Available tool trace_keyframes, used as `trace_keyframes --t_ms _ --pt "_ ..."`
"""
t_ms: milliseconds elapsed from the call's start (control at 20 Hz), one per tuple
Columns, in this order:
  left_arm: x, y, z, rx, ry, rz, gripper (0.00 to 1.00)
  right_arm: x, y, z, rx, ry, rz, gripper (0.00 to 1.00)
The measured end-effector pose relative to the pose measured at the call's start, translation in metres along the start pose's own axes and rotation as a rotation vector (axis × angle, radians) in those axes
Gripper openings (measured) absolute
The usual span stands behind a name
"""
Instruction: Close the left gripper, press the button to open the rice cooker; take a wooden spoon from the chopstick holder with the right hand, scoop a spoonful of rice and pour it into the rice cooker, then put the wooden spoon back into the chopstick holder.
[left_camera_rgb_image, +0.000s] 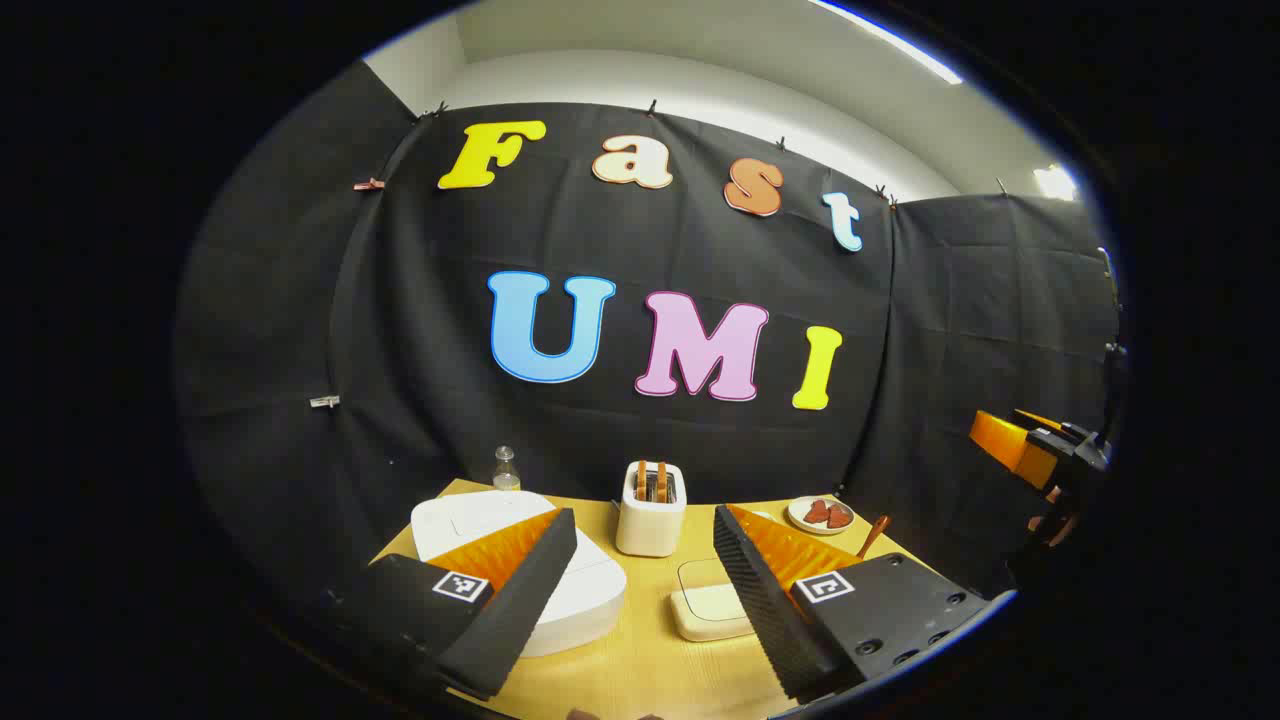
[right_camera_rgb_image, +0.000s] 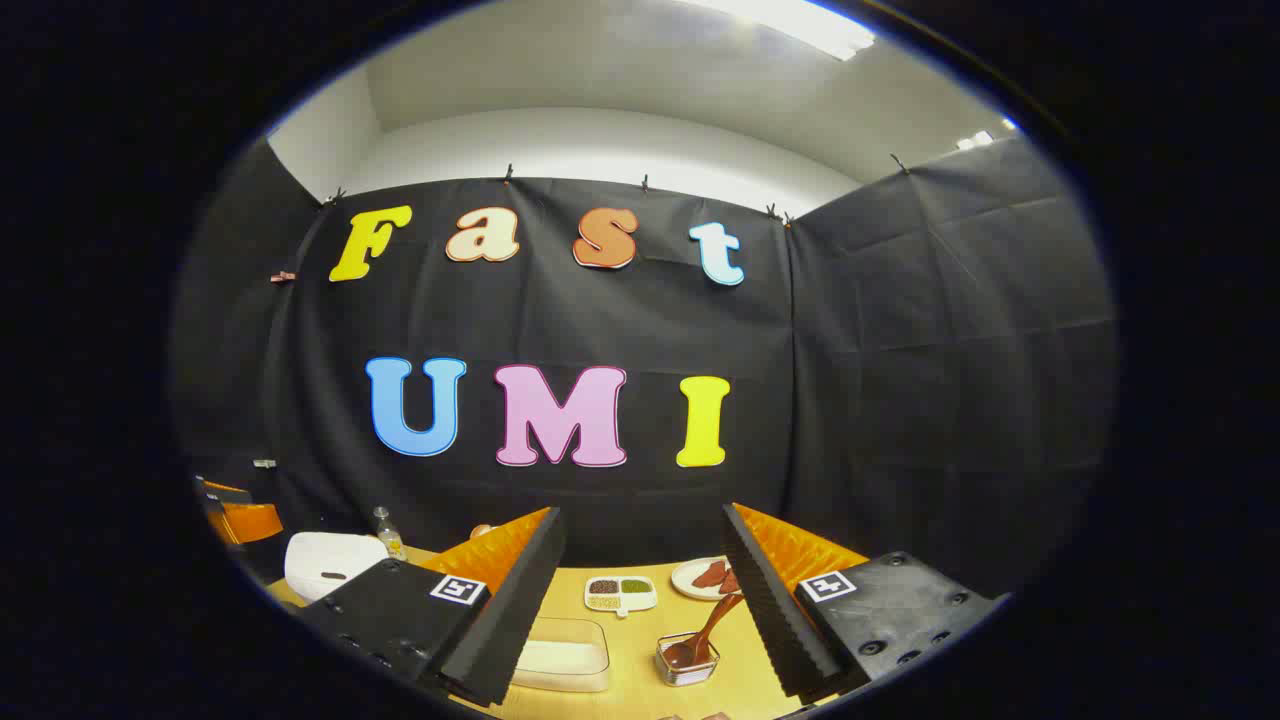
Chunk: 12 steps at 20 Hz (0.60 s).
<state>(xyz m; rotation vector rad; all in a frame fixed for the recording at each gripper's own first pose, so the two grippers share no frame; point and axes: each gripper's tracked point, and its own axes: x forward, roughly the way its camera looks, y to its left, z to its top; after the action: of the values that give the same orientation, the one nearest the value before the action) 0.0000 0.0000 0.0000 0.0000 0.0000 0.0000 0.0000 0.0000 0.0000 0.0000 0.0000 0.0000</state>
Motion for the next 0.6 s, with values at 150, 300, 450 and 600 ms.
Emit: trace_keyframes --t_ms 150,300,450,600 --pt "0.003 -0.012 -0.003 -0.016 -0.011 0.018 0.96 0.007 -0.015 -0.014 -0.046 0.018 0.02 0.98" --pt "0.006 -0.023 -0.008 -0.021 -0.004 0.04 0.96 0.009 -0.025 -0.027 -0.014 0.049 0.049 0.98" --pt "0.006 -0.038 -0.002 -0.02 -0.031 0.021 0.96 0.013 -0.037 -0.038 0.031 0.077 0.048 0.98" --pt "0.01 -0.043 -0.003 0.014 -0.041 0.032 0.95 0.016 -0.047 -0.049 0.049 0.114 0.046 0.98"
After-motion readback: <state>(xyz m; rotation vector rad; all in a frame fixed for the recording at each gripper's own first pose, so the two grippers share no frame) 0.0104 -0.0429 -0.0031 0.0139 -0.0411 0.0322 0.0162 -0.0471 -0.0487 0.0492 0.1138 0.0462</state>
